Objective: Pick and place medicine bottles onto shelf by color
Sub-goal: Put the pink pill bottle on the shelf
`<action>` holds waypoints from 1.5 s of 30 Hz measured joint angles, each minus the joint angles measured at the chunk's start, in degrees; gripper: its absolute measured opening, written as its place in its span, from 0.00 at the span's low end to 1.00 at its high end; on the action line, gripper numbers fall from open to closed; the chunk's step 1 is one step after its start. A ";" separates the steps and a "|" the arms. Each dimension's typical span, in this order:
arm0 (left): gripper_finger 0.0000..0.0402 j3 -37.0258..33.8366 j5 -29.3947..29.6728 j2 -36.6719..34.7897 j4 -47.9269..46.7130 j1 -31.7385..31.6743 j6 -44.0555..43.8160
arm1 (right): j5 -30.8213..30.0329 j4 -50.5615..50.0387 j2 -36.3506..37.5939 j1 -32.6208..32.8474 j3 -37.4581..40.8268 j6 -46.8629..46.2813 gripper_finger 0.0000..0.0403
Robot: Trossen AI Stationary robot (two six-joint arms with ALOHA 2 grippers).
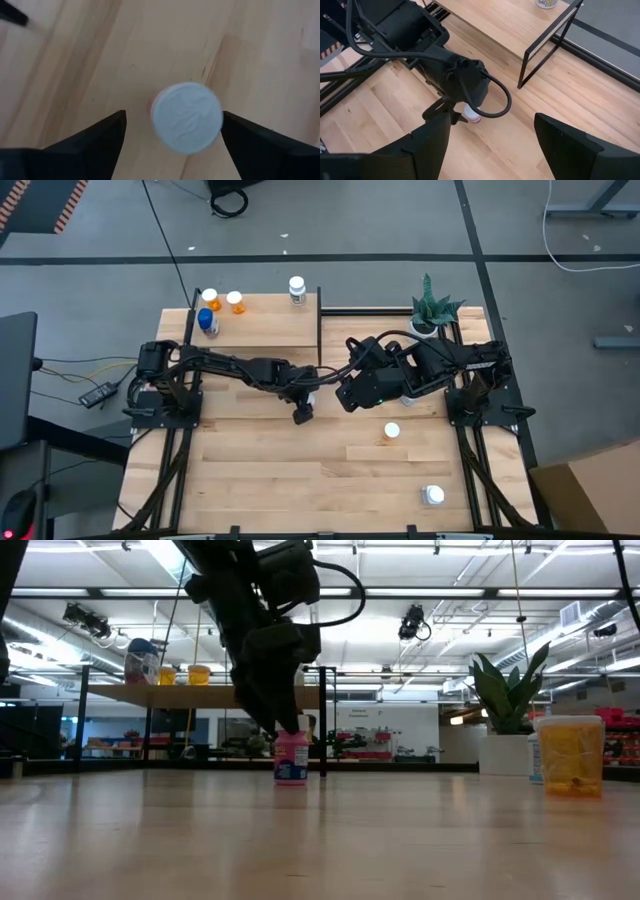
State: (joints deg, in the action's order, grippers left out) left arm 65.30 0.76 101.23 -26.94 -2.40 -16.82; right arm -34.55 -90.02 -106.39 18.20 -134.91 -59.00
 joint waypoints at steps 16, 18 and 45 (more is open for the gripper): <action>0.74 0.00 0.03 0.02 1.42 0.03 -0.55 | 0.09 0.00 0.00 0.00 0.00 -0.70 0.74; 0.74 0.00 0.03 0.02 1.42 0.03 -0.55 | 0.09 0.00 0.00 0.00 0.00 -0.72 0.74; 0.50 -0.04 -0.77 -5.69 -8.85 1.55 -5.20 | -2.12 0.00 -0.02 0.00 0.00 1.80 0.74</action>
State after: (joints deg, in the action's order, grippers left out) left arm 65.26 -0.01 95.54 -35.79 -0.85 -22.01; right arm -36.67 -90.02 -106.41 18.20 -134.91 -57.20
